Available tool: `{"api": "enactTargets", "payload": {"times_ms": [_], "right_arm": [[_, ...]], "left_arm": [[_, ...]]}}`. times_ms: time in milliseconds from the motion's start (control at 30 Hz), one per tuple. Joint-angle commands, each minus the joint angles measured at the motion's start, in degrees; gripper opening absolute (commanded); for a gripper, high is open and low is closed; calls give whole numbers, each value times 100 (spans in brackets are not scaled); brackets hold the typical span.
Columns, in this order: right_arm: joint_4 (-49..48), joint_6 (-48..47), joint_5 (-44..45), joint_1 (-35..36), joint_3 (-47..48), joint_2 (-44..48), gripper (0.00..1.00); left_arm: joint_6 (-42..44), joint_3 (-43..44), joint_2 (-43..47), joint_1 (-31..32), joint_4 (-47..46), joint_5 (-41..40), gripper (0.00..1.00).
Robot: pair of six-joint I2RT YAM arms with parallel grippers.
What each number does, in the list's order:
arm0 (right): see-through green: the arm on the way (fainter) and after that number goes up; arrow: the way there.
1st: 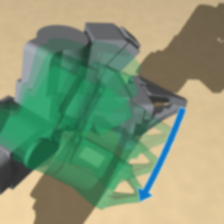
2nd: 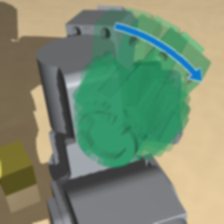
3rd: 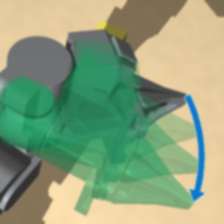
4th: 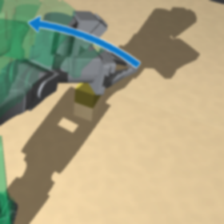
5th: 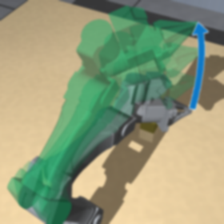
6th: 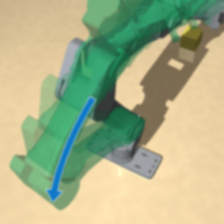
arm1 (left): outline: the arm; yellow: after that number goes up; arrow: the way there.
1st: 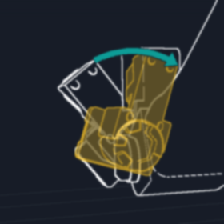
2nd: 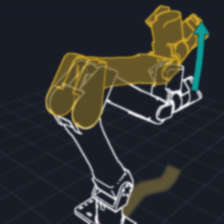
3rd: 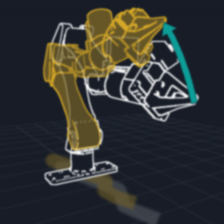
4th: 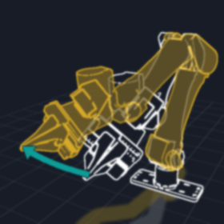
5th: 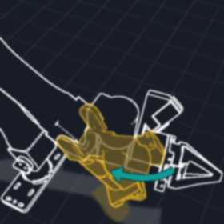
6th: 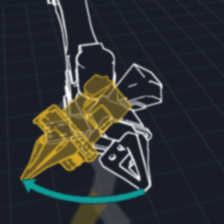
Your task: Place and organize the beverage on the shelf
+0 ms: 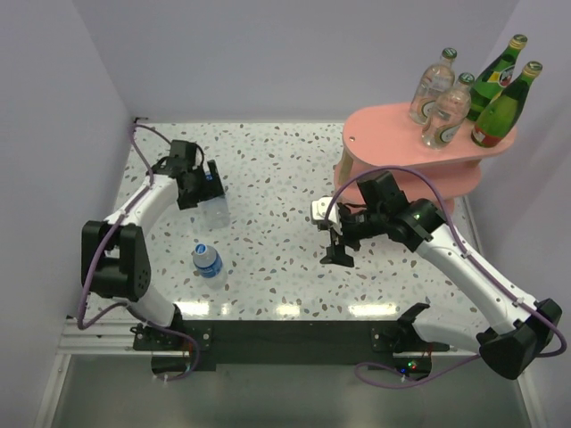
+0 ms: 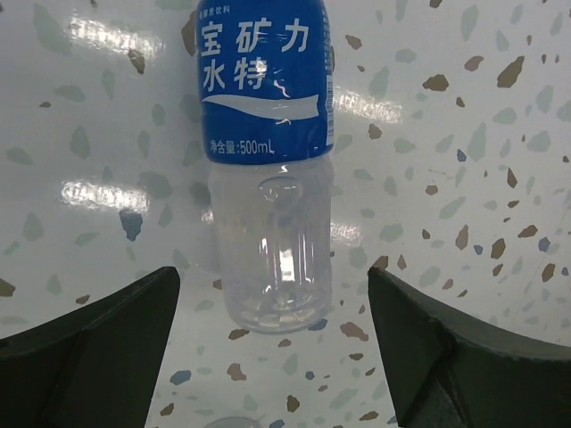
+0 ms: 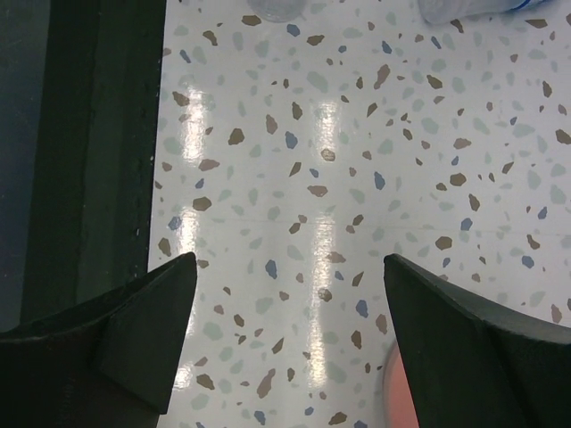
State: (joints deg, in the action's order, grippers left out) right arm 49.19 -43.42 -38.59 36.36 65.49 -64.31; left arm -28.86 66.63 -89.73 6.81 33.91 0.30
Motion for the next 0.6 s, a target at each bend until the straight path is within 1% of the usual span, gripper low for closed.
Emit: {"api": "enactTargets", "payload": {"times_ms": [0, 100, 200, 300, 333, 400, 433, 500, 533, 567], "right_arm": [[-427, 360, 159, 38, -10, -2, 89], [-524, 483, 150, 38, -28, -11, 89], [-568, 562, 150, 38, -28, -29, 89], [-568, 580, 176, 47, 7, -20, 90], [-568, 598, 194, 38, 25, -28, 90], [-568, 641, 237, 38, 68, -37, 90], [-568, 659, 238, 38, 86, -37, 90], [-577, 764, 211, 47, 156, -81, 90], [-586, 817, 185, 38, 183, -99, 90], [-603, 887, 159, 47, 218, -142, 90]], "left_arm": [[231, 131, -569, -4, -604, 365, 90], [363, 306, -1044, -4, -649, 436, 86], [434, 447, -1405, -4, -658, 296, 82], [539, 579, -1661, -4, -552, 41, 70], [592, 579, -1679, -4, -578, 6, 59], [662, 562, -1635, -4, -622, -12, 44], [784, 527, -1592, -4, -710, 23, 24], [934, 404, -1232, 5, -1024, 102, 5], [1109, 221, -1057, 5, -1192, 233, 3], [1224, 114, -681, 5, -1359, 321, 0]]}}
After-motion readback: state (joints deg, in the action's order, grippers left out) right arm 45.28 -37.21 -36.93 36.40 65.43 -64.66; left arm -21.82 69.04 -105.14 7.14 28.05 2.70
